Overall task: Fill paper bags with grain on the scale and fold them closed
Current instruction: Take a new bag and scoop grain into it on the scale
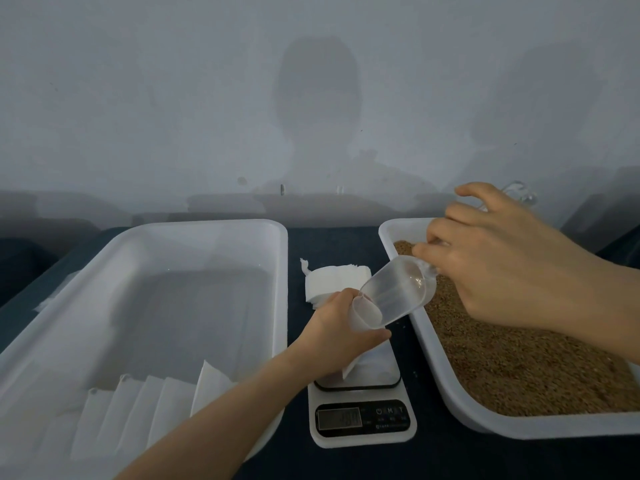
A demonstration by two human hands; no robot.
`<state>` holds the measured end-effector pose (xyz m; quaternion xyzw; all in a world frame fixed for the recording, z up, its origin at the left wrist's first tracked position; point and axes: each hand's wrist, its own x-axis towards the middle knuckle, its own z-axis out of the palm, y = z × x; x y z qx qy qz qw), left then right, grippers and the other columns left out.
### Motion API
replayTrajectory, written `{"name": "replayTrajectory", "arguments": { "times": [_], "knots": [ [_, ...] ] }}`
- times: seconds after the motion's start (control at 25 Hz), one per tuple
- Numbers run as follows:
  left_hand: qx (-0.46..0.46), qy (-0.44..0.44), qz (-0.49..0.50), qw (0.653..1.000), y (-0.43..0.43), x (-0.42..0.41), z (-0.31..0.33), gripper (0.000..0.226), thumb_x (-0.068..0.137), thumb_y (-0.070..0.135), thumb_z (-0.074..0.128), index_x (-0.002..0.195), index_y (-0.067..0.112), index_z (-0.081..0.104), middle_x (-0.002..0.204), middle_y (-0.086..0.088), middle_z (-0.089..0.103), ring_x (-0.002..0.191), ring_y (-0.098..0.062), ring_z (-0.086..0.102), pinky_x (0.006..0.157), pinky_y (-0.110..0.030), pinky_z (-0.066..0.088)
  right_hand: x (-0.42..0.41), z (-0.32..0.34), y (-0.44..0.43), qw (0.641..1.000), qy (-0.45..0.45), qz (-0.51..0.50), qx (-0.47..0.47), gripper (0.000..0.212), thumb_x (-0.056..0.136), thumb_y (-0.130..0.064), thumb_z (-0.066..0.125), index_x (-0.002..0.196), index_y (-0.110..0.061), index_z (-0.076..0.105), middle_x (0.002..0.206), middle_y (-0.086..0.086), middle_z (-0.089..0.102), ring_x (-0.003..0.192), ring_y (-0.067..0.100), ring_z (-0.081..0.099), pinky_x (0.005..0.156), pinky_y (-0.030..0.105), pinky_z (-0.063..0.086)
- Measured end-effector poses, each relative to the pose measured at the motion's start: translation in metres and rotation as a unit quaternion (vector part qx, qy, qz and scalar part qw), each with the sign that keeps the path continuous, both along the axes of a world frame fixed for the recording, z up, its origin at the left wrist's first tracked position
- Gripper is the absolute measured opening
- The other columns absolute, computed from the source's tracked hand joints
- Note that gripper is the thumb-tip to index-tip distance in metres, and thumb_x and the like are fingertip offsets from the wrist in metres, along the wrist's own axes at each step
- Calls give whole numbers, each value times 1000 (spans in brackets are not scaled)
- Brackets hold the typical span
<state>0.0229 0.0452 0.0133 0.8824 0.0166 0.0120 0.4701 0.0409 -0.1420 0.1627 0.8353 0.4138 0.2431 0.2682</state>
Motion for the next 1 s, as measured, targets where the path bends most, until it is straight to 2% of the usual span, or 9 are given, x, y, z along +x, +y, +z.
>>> {"name": "replayTrajectory", "arguments": {
  "times": [0.32, 0.56, 0.64, 0.72, 0.8, 0.88, 0.92, 1.0],
  "knots": [
    [-5, -7, 0, 1000, 0, 0, 0, 52, 76, 47, 72, 118, 34, 44, 99, 21, 48, 87, 0, 50, 65, -12, 40, 4, -3, -5, 999, -5, 37, 31, 30, 59, -10, 61, 85, -14, 74, 75, 3, 67, 74, 27, 61, 97, 45, 25],
    [-13, 5, 0, 1000, 0, 0, 1, 53, 76, 47, 71, 120, 35, 43, 101, 20, 48, 89, -3, 51, 68, -15, 40, 1, -1, -6, 1000, 16, -4, 10, 37, 70, -16, 47, 98, -22, 71, 87, -2, 67, 88, 23, 60, 104, 42, 17],
    [-23, 7, -1, 1000, 0, 0, 2, 51, 77, 45, 71, 118, 35, 43, 98, 21, 48, 87, -3, 51, 66, -13, 40, 2, -1, -10, 1000, 23, -4, 12, 34, 73, -17, 50, 99, -23, 70, 89, -3, 68, 89, 21, 60, 104, 41, 18],
    [-37, 6, 0, 999, 0, -1, 2, 45, 77, 43, 71, 113, 36, 44, 97, 20, 50, 86, -3, 53, 64, -12, 39, 6, 0, -15, 998, 21, 22, 54, 29, 69, -15, 63, 96, -20, 72, 85, -1, 69, 82, 23, 63, 99, 44, 30],
    [-47, 6, 4, 999, 0, -2, 2, 41, 77, 42, 70, 109, 35, 46, 98, 18, 52, 86, -3, 54, 62, -12, 39, 15, -4, -25, 992, 14, 21, 122, 34, 67, -14, 72, 100, -18, 72, 87, 1, 71, 79, 23, 65, 89, 43, 43],
    [-53, 11, 7, 999, 1, -2, 1, 42, 77, 40, 69, 111, 35, 46, 100, 18, 52, 88, -4, 54, 63, -12, 39, 29, -14, -37, 980, 40, -22, 196, 34, 76, -18, 66, 109, -18, 68, 93, 1, 70, 80, 21, 65, 79, 41, 49],
    [-54, 14, 7, 998, 1, -2, 1, 42, 78, 40, 69, 112, 35, 46, 101, 18, 52, 89, -5, 54, 64, -12, 40, 38, -23, -43, 965, 82, -65, 239, 34, 82, -21, 59, 115, -18, 65, 96, 0, 68, 78, 18, 62, 73, 37, 51],
    [-50, 15, 6, 999, 1, -1, 1, 42, 78, 41, 69, 112, 36, 45, 100, 19, 51, 89, -5, 53, 63, -12, 39, 57, -45, -54, 909, 198, -170, 325, 29, 90, -26, 48, 114, -15, 62, 91, 1, 64, 67, 11, 57, 58, 24, 47]
  ]
}}
